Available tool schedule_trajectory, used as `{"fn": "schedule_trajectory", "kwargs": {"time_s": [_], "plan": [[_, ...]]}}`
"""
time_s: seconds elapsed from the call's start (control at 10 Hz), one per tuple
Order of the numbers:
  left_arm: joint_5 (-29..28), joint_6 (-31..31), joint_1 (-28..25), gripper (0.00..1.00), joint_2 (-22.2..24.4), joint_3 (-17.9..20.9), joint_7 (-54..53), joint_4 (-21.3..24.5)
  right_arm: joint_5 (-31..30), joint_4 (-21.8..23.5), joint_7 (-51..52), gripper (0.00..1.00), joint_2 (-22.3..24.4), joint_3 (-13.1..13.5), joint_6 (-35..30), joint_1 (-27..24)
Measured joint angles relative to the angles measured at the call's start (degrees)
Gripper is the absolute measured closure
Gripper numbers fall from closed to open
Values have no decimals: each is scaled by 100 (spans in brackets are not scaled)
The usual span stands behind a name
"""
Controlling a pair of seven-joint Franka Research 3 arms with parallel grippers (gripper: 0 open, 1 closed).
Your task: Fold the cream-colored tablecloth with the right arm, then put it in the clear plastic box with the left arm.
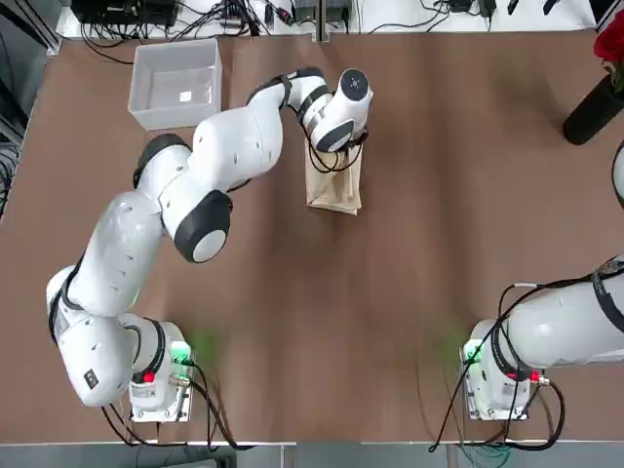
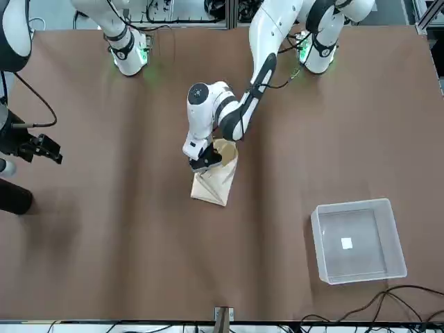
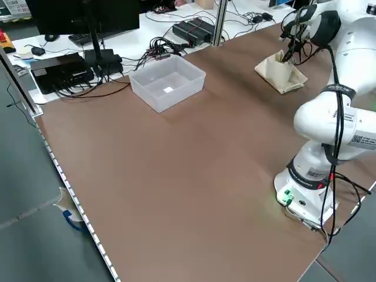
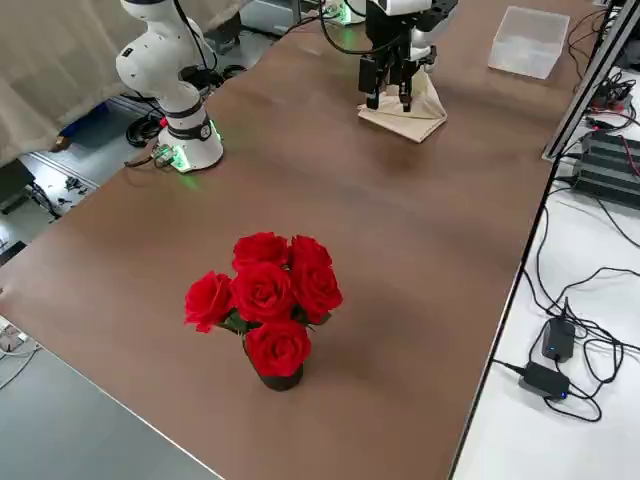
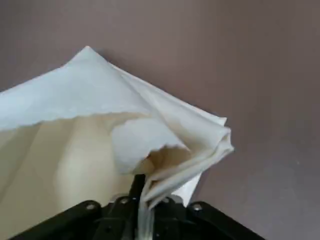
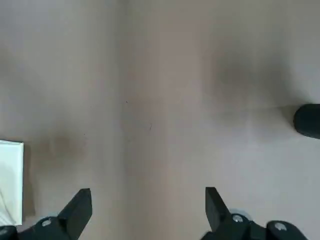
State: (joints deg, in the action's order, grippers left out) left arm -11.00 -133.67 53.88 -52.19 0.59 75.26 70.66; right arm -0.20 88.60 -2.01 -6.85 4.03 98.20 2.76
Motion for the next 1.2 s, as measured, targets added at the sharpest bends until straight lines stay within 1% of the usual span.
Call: {"fn": "schedule_trajectory", "kwargs": {"time_s": [0.1, 0.2, 0.3, 0.4, 0.5, 0.7, 0.8, 1.0, 1.2], "plan": [[0, -80, 10, 81, -24, -4, 0, 0, 0, 0, 0, 0, 0, 0, 0, 0], [0, -133, 33, 78, -32, -5, 0, 0, 0, 0, 0, 0, 0, -1, 0, 0], [0, -203, 58, 72, -33, -5, 0, -2, 0, 0, 0, 0, 0, -1, 0, 0], [0, -291, 89, 59, -33, -6, 0, -5, 0, 0, 0, 0, 0, -1, 0, 0], [0, -341, 122, 43, -33, -6, 0, -11, 0, 0, 0, 0, 0, -1, 0, 1], [0, -362, 185, 17, -30, -10, 0, -74, 0, 0, 0, 0, 0, -3, 0, 1], [0, -363, 213, 1, -19, -22, 3, -134, 0, 0, 0, 0, 0, -3, 0, 1], [0, -370, 233, 0, 74, -123, 5, -201, 0, 0, 0, 0, 0, -4, 1, 1], [1, -384, 237, 0, 290, -194, 5, -248, 0, 0, 0, 0, 0, -5, 1, 2]]}}
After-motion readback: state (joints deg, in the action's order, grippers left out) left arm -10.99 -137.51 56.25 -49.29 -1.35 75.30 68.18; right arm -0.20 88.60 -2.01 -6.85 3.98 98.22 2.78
